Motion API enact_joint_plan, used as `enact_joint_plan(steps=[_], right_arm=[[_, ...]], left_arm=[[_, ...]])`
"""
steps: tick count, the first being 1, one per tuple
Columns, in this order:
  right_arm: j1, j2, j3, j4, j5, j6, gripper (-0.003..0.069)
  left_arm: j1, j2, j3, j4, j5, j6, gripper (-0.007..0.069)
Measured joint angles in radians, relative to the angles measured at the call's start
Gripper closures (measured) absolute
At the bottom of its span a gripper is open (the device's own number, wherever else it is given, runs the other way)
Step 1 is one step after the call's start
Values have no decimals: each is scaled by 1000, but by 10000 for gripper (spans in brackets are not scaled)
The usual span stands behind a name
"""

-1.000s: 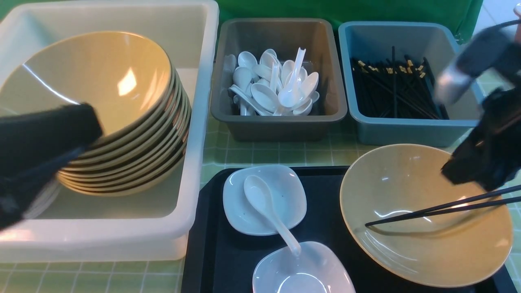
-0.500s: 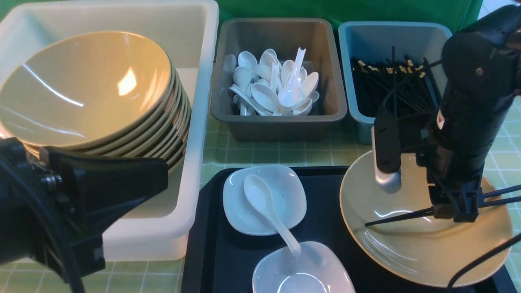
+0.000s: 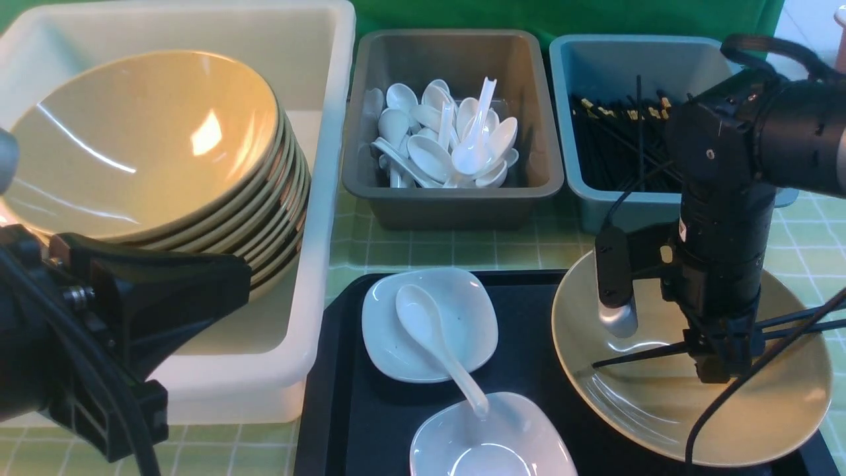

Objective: On green table put chopsticks spoon bowls plates into blue grey white boxes.

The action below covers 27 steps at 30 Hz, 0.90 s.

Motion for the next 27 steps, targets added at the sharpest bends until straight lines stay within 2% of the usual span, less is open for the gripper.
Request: enact_joint_plan(steps=[1, 5, 7, 8, 9, 10, 19, 27], right_arm=[[-5, 6, 0, 0, 0, 6, 219], [-24, 14, -5, 0, 3, 45, 358], [-25, 15, -13, 1, 16, 57, 484], [-25, 15, -14, 1, 18, 57, 508], [-25, 16, -20, 3, 35, 65, 574], [-25, 16, -24, 4, 44, 71, 596], [-27, 12, -135, 58, 61, 114, 617], [-41, 7, -322, 90, 61, 218, 619]], left_arm=[[0, 0, 0, -1, 0, 0, 626], [0, 0, 0, -1, 0, 0, 626], [0, 0, 0, -1, 0, 0, 626], [0, 0, 0, -1, 0, 0, 626], [0, 0, 0, -1, -1, 0, 626], [0, 0, 0, -1, -2, 0, 626], [0, 0, 0, -1, -8, 0, 626], [0, 0, 1, -1, -24, 0, 626]])
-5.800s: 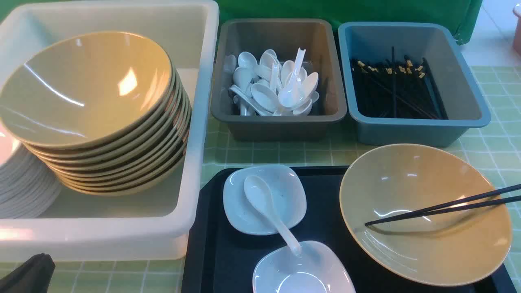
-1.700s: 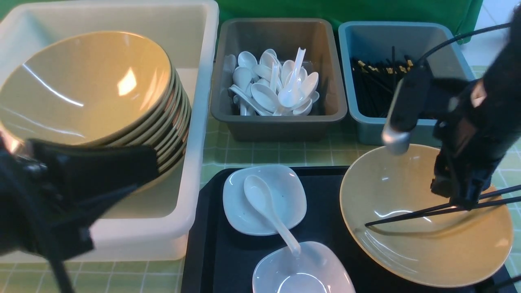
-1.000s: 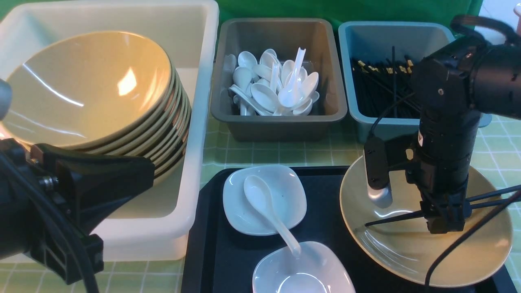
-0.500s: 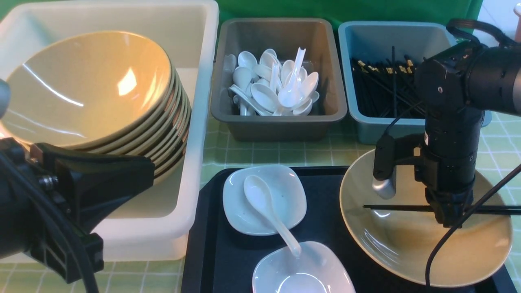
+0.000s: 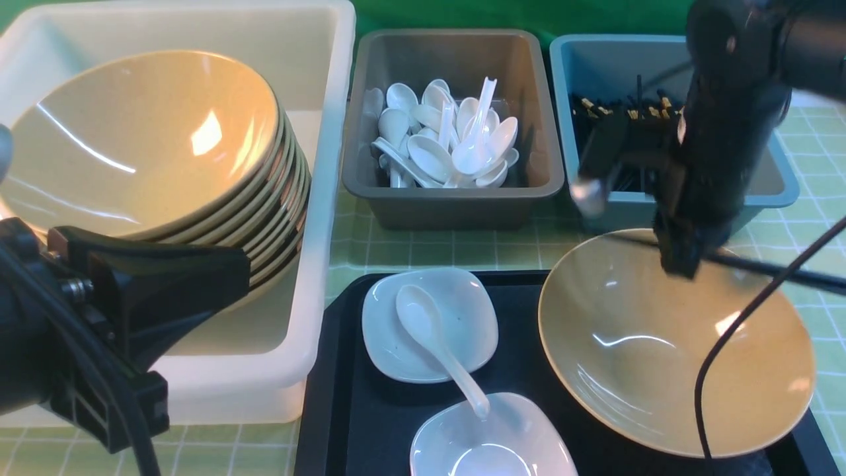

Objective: On green table put chopsticks spoon bowls plates into blue grey white boxes.

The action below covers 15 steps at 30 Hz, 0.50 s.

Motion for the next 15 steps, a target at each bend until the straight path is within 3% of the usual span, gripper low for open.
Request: enact_joint_plan(steps=[11, 15], right_arm=[[-214, 150, -420, 201, -4, 187, 620], [-284, 295, -578, 283, -114, 288, 620]], left_arm=[[0, 0, 0, 0, -22, -2, 626], [0, 0, 0, 0, -34, -5, 626]])
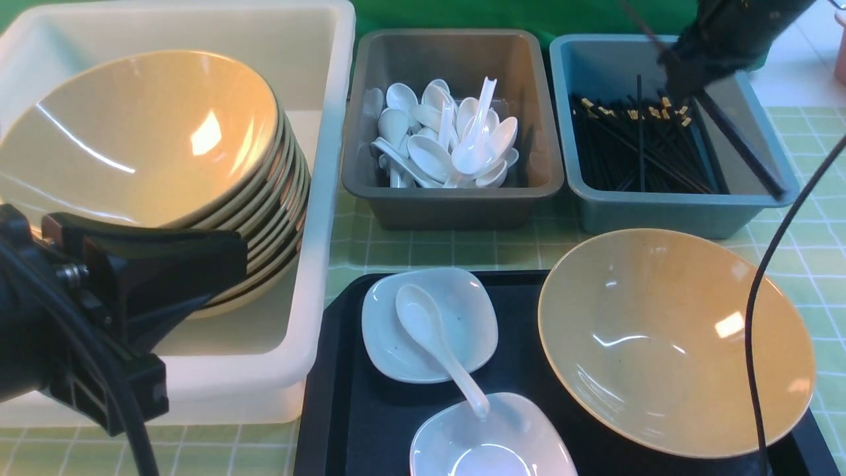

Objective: On green table put chopsticks spoon bowls plates into blue grey white boxes.

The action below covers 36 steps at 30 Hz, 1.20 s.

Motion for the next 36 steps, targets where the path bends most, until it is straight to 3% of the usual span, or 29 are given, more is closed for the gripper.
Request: enact_joint_plan(steps=[5, 9, 11, 12, 15, 16, 17, 21, 28, 31, 36], right_arm=[[-22, 107, -20, 85, -180, 22, 613], [-22, 145, -20, 96, -218, 52, 568], [-22, 153, -20, 97, -226, 84, 461], [-22, 153, -20, 97, -227, 90, 451], [-25, 141, -21, 99, -226, 127, 230], [-25, 139, -21, 99, -226, 129, 230], [-29, 119, -21, 99, -214, 146, 127], [-41, 47, -12, 126, -163, 146, 1], [-31, -176, 175, 353, -58, -64, -20], [25, -256, 274, 358, -11, -118, 24], [204, -330, 406, 302, 23, -153, 113]], left_arm=[[0, 0, 0, -1, -2, 1, 626], [0, 1, 0, -1, -2, -11, 626], [0, 2, 0, -1, -2, -22, 626], [0, 2, 0, -1, -2, -22, 626], [0, 2, 0, -1, -2, -25, 626], [0, 2, 0, -1, -2, -25, 626], [0, 2, 0, -1, -2, -26, 626], [0, 2, 0, 0, -2, -26, 626], [0, 8, -1, 45, -13, -50, 626], [0, 10, -18, 75, -12, -82, 626], [0, 10, -41, 112, -14, -124, 626]])
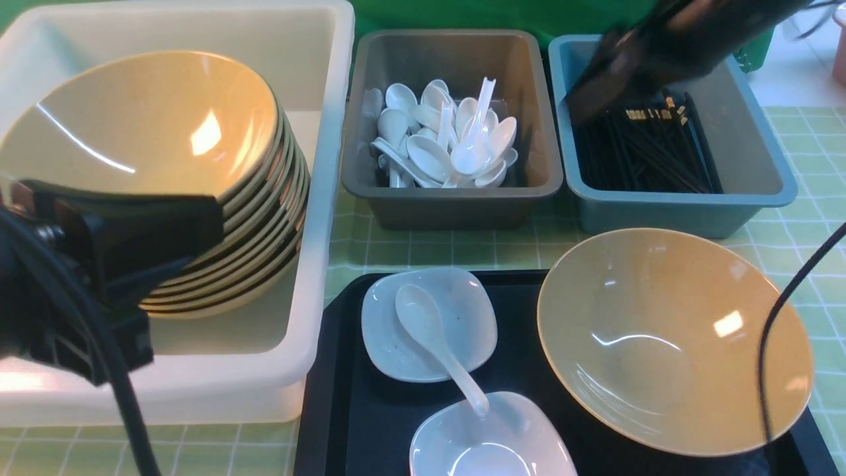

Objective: On green table put chopsticks spoon bowls plates into blue grey white boxes.
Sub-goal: 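Reach down and grasp the white spoon resting in the bowl with the right gripper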

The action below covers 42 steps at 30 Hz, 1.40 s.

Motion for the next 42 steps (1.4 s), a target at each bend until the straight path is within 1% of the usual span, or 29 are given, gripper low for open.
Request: enact_joint_plan(steps=[1, 2, 3, 6, 10, 12, 20, 24, 31, 36, 38, 40, 42], right_arm=[[42, -5, 20, -18, 2, 9, 129], [104, -10, 47, -52, 5, 33, 148], [160, -10, 76, -102, 5, 78, 164], [268, 7, 131, -179, -20, 168, 184], [365, 61, 157, -197, -114, 230, 193], [397, 105, 158, -197, -161, 256, 195], [413, 261, 159, -201, -246, 299, 197], [413, 279, 159, -204, -253, 299, 197], [413, 303, 158, -245, -260, 320, 197], [413, 305, 157, -247, -261, 325, 204], [413, 305, 157, -250, -260, 325, 222], [413, 306, 157, -253, -257, 325, 264], [413, 307, 157, -253, -249, 325, 345]], left_arm=[[0, 0, -1, 3, 0, -4, 626], [0, 0, -1, 5, 3, -7, 626], [0, 0, -1, 7, 8, -8, 626], [0, 0, -1, 8, 29, -11, 626], [0, 0, -1, 8, 57, -11, 626], [0, 0, -1, 8, 70, -11, 626], [0, 0, -1, 7, 132, -11, 626], [0, 0, -1, 5, 151, -11, 626], [0, 0, -1, -9, 156, -11, 626], [0, 0, -1, -18, 157, -11, 626], [0, 0, -1, -19, 157, -11, 626], [0, 0, -1, -20, 157, -11, 626], [0, 0, -1, -22, 157, -11, 626]])
